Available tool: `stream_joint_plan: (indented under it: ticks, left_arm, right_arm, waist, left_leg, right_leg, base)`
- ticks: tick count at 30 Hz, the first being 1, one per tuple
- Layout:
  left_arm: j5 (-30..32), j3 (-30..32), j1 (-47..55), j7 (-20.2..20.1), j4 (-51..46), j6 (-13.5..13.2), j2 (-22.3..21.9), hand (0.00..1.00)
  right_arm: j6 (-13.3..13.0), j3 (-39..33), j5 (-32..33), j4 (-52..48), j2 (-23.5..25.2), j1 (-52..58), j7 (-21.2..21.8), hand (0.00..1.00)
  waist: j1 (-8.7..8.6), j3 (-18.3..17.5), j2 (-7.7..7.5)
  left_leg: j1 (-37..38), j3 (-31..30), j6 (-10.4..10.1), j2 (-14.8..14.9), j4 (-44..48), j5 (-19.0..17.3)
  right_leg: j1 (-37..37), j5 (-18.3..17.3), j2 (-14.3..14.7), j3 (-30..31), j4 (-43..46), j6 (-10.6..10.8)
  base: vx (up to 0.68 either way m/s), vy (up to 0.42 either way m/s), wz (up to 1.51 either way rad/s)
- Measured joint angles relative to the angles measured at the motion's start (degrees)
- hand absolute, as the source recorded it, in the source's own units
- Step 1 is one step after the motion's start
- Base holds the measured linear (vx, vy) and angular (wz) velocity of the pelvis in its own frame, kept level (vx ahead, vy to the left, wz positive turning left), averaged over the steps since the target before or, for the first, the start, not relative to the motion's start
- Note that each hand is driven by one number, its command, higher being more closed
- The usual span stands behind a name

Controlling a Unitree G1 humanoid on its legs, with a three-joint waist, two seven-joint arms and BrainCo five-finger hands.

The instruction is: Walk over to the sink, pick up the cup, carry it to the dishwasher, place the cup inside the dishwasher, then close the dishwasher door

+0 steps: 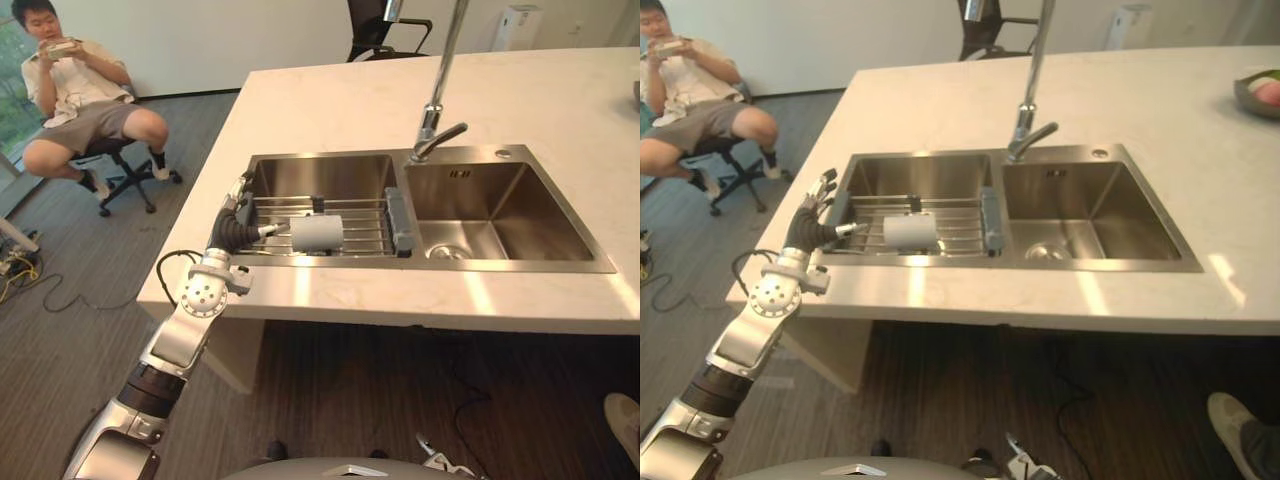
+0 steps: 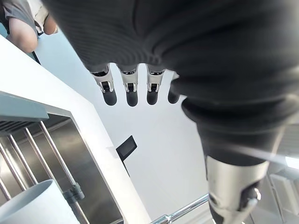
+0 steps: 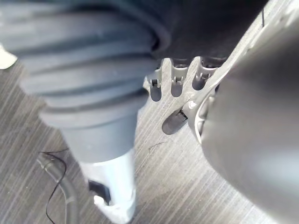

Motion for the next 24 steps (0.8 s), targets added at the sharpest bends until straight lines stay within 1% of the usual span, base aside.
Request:
stream_joint_plan:
  ticks: [2, 4, 6, 7, 8, 9, 11, 13, 15, 17, 19, 21, 23, 24]
  left_arm:
    - [0.87, 0.02, -0.01, 0.91, 0.21, -0.02, 0.69, 0.00]
    - [2.57, 0.11, -0.01, 1.77, 0.21, -0.05, 0.83, 0.00]
    - [3.07, 0.12, -0.02, 2.87, 0.21, -0.16, 0.91, 0.00]
    - [4.10, 0.12, -0.03, 3.61, 0.29, -0.28, 0.96, 0.00]
    - [4.19, 0.12, -0.03, 3.76, 0.31, -0.32, 0.96, 0.00]
    - [5.19, 0.14, -0.34, 5.08, 0.65, -0.62, 1.28, 0.00]
    - [6.65, 0.16, -1.21, 6.93, 1.38, -0.64, 1.34, 0.00]
    - [8.62, 0.19, -2.24, 9.77, 2.39, -0.65, 1.35, 0.00]
    - [11.10, 0.18, -2.81, 11.15, 2.49, -0.55, 1.34, 0.00]
    - [14.31, 0.19, -3.94, 12.50, 3.88, -0.39, 1.34, 0.00]
    - [17.00, 0.41, -5.30, 12.79, 6.98, -0.40, 1.38, 0.00]
    - [18.71, 0.38, -5.30, 12.79, 8.76, -0.39, 1.46, 0.00]
    - [21.31, 0.31, -5.27, 12.75, 10.41, 0.02, 1.46, 0.00]
    - [21.95, 0.29, -5.27, 12.75, 10.59, 0.06, 1.46, 0.00]
  right_arm:
    - [0.00, -0.01, 0.01, -0.03, 0.00, 0.58, 1.00, 0.00]
    - [-0.02, -0.06, 0.02, -0.02, -0.02, 0.72, 1.94, 0.00]
    - [-0.02, -0.15, 0.03, -0.04, -0.01, 0.75, 2.10, 0.00]
    - [-0.02, -0.52, 0.05, -0.02, 0.05, 1.23, 2.11, 0.00]
    - [-0.02, -0.60, 0.06, -0.01, 0.08, 1.26, 2.11, 0.00]
    - [-0.02, -0.68, 0.07, -0.03, 0.12, 1.24, 2.13, 0.00]
    - [-0.02, -0.82, 0.15, -0.04, 0.15, 1.11, 2.14, 0.00]
    - [-0.01, -1.10, 1.24, 0.00, 0.16, 1.22, 2.13, 0.00]
    - [-0.01, -1.13, 1.55, 0.00, 0.09, 1.27, 2.12, 0.00]
    - [0.03, -1.32, 1.62, -0.19, 0.08, 1.67, 2.63, 0.00]
    - [0.05, -1.71, 1.63, -0.51, 0.24, 2.13, 4.60, 0.00]
    - [0.08, -2.55, 1.59, -1.29, 0.82, 3.13, 6.19, 0.00]
    - [-0.12, -3.93, 1.11, -2.11, 1.49, 5.72, 8.55, 0.00]
    - [-0.17, -3.98, 1.04, -2.10, 1.48, 6.32, 8.99, 0.00]
  waist:
    - [-0.48, -0.09, 0.14]
    - [-0.50, -0.27, 0.41]
    - [-0.64, -0.36, 0.51]
    - [-1.07, -0.38, 0.54]
    - [-1.13, -0.39, 0.54]
    - [-1.44, -0.40, 0.55]
    - [-1.46, -0.39, 0.55]
    - [-1.62, -0.35, 0.50]
    - [-1.94, -0.20, 0.41]
    - [-2.30, 0.14, -0.04]
    - [-3.17, 0.88, -0.67]
    - [-3.25, 1.90, -1.60]
    - [-3.57, 3.08, -2.51]
    - [-3.61, 3.18, -2.55]
  left_leg:
    - [-0.02, -1.01, -0.52, 0.13, -0.04, -0.36]
    - [-0.11, -1.07, -0.61, 0.57, -0.14, -0.40]
    - [-0.07, -0.88, -1.06, 1.01, -0.06, -0.51]
    - [0.00, -0.78, -0.86, 1.15, 0.00, -0.25]
    - [0.02, -0.76, -0.90, 1.18, 0.00, -0.29]
    - [0.24, -0.47, -1.01, 1.45, 0.01, -0.38]
    - [0.57, 0.36, -1.01, 1.43, 0.00, -0.38]
    - [1.54, 0.61, -0.99, 1.02, -0.01, -0.39]
    - [1.84, 0.77, -0.71, 0.86, -0.01, -0.57]
    - [2.16, 1.21, -0.46, 0.88, 0.01, -0.81]
    - [2.16, 1.51, -0.28, 1.01, 0.15, -1.52]
    - [2.51, 2.89, -0.10, 1.02, 0.45, -2.12]
    - [2.43, 3.94, -0.36, 1.01, 0.31, -2.29]
    - [2.15, 4.11, -0.37, 1.01, 0.30, -2.29]
  right_leg:
    - [-0.40, -0.01, 0.24, 0.20, 0.01, 0.00]
    - [-1.10, -0.09, 0.82, 0.97, 0.01, -0.13]
    - [-1.48, 0.10, 1.38, 1.61, 0.03, -0.12]
    - [-1.50, 0.29, 1.70, 1.74, 0.04, -0.43]
    - [-1.50, 0.27, 1.74, 1.76, 0.04, -0.41]
    - [-1.65, 0.25, 1.99, 1.68, 0.06, -0.40]
    - [-1.74, 0.28, 1.98, 1.65, 0.30, -0.41]
    - [-1.38, 0.30, 1.83, 1.81, 0.42, -0.39]
    - [-1.44, 0.38, 1.64, 2.59, 0.31, -0.32]
    - [-1.44, 0.69, 1.65, 3.16, 0.05, -0.37]
    - [-1.68, 1.17, 1.75, 3.56, 0.02, -0.43]
    - [-1.94, 1.23, 1.64, 4.88, 0.01, -0.10]
    - [-2.77, 1.43, 1.32, 5.24, 0.00, -0.36]
    - [-3.19, 1.49, 1.22, 5.13, 0.00, -0.31]
  base:
    - [0.03, -0.019, -0.12]
    - [0.06, -0.045, -0.26]
    - [0.11, -0.054, -0.25]
    - [0.12, -0.051, -0.15]
    - [0.13, -0.041, -0.15]
    - [0.12, -0.029, -0.21]
    - [0.10, -0.010, -0.25]
    - [0.05, 0.004, -0.23]
    - [-0.01, 0.010, -0.21]
    - [-0.05, 0.021, -0.15]
    - [-0.10, 0.033, -0.13]
    - [-0.13, 0.032, -0.30]
    - [-0.13, 0.038, -0.30]
    - [-0.07, 0.030, -0.27]
